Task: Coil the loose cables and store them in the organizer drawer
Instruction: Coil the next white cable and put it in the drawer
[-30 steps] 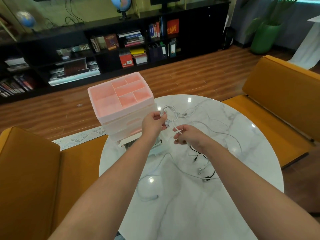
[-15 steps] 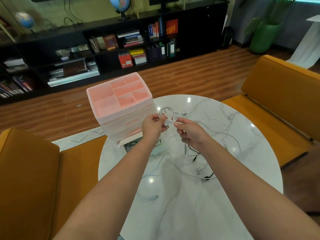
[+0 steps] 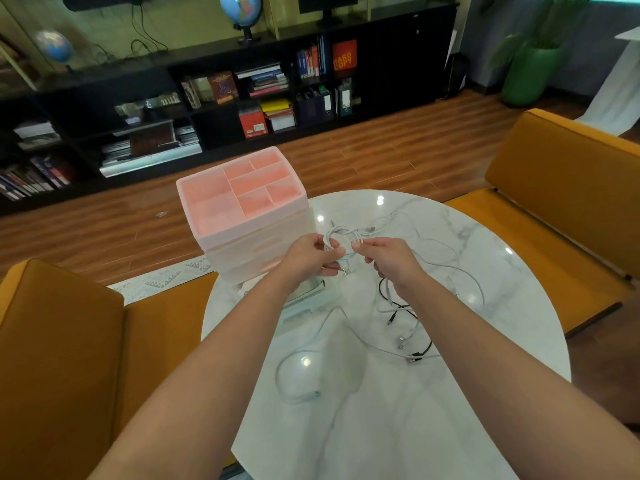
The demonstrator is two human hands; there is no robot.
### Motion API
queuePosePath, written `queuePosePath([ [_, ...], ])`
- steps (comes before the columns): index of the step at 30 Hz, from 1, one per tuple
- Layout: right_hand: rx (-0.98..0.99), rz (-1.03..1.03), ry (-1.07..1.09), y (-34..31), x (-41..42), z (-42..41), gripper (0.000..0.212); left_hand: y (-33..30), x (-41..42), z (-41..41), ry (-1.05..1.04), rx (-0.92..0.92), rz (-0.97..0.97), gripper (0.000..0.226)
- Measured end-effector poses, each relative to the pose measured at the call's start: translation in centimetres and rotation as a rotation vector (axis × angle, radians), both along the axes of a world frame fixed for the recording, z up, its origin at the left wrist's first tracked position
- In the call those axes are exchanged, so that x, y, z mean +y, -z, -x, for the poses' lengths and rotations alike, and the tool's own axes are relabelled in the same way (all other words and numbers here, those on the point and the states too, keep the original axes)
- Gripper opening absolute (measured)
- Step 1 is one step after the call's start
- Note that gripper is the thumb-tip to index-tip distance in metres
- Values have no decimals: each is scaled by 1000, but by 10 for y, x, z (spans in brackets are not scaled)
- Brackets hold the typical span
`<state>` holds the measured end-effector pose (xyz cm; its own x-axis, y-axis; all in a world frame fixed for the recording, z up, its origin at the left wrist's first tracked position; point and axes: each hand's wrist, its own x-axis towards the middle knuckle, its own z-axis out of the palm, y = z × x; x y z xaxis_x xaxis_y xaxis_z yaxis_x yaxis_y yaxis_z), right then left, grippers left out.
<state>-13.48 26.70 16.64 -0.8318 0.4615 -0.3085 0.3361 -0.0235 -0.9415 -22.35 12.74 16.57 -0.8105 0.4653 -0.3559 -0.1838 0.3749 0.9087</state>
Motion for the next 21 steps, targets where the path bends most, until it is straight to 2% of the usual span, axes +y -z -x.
queuePosePath([
  [2,3,-20,-10,-2,0,0,21,0,-2,2,34,-7,52,29],
  [7,-6,-51,-52,-2,0,1,28,-8,-4,5,43,-21,140,24],
  [11,-27,-156,-71,-2,-1,5,22,-16,-6,6,68,-76,157,37],
  [15,-22,-107,-92,-3,1,5,24,-12,-10,5,148,-69,75,54],
  [18,-21,-110,-131,-5,0,4,22,-7,-10,2,212,-14,102,45],
  [21,-30,-136,-156,-4,0,4,23,-6,-9,-3,258,-36,156,39],
])
